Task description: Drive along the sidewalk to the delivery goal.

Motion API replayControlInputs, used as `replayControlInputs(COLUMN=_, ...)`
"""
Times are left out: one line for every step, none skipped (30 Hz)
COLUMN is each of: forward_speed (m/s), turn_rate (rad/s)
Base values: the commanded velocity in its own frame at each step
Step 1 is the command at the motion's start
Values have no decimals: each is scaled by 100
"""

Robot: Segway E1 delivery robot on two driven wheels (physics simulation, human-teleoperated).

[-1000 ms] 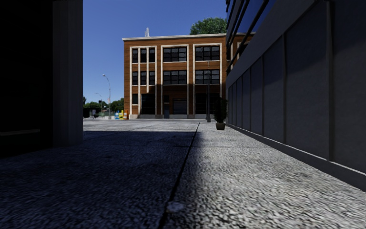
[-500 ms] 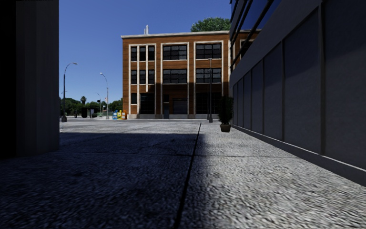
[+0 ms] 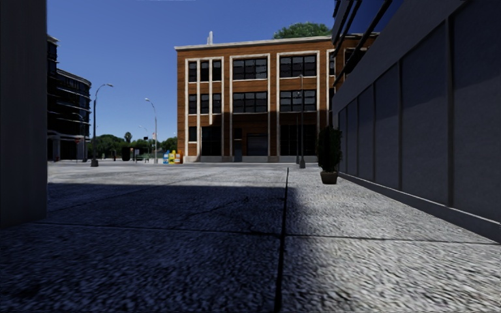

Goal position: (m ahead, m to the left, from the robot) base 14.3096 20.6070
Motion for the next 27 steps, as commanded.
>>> replayControlInputs(forward_speed=200, turn_rate=31)
replayControlInputs(forward_speed=200, turn_rate=31)
replayControlInputs(forward_speed=200, turn_rate=31)
replayControlInputs(forward_speed=200, turn_rate=31)
replayControlInputs(forward_speed=200, turn_rate=31)
replayControlInputs(forward_speed=200, turn_rate=31)
replayControlInputs(forward_speed=200, turn_rate=31)
replayControlInputs(forward_speed=200, turn_rate=31)
replayControlInputs(forward_speed=200, turn_rate=31)
replayControlInputs(forward_speed=200, turn_rate=31)
replayControlInputs(forward_speed=200, turn_rate=31)
replayControlInputs(forward_speed=200, turn_rate=31)
replayControlInputs(forward_speed=200, turn_rate=31)
replayControlInputs(forward_speed=200, turn_rate=31)
replayControlInputs(forward_speed=200, turn_rate=31)
replayControlInputs(forward_speed=200, turn_rate=31)
replayControlInputs(forward_speed=200, turn_rate=31)
replayControlInputs(forward_speed=200, turn_rate=31)
replayControlInputs(forward_speed=200, turn_rate=31)
replayControlInputs(forward_speed=200, turn_rate=31)
replayControlInputs(forward_speed=200, turn_rate=31)
replayControlInputs(forward_speed=200, turn_rate=31)
replayControlInputs(forward_speed=200, turn_rate=31)
replayControlInputs(forward_speed=200, turn_rate=31)
replayControlInputs(forward_speed=200, turn_rate=31)
replayControlInputs(forward_speed=200, turn_rate=32)
replayControlInputs(forward_speed=200, turn_rate=33)
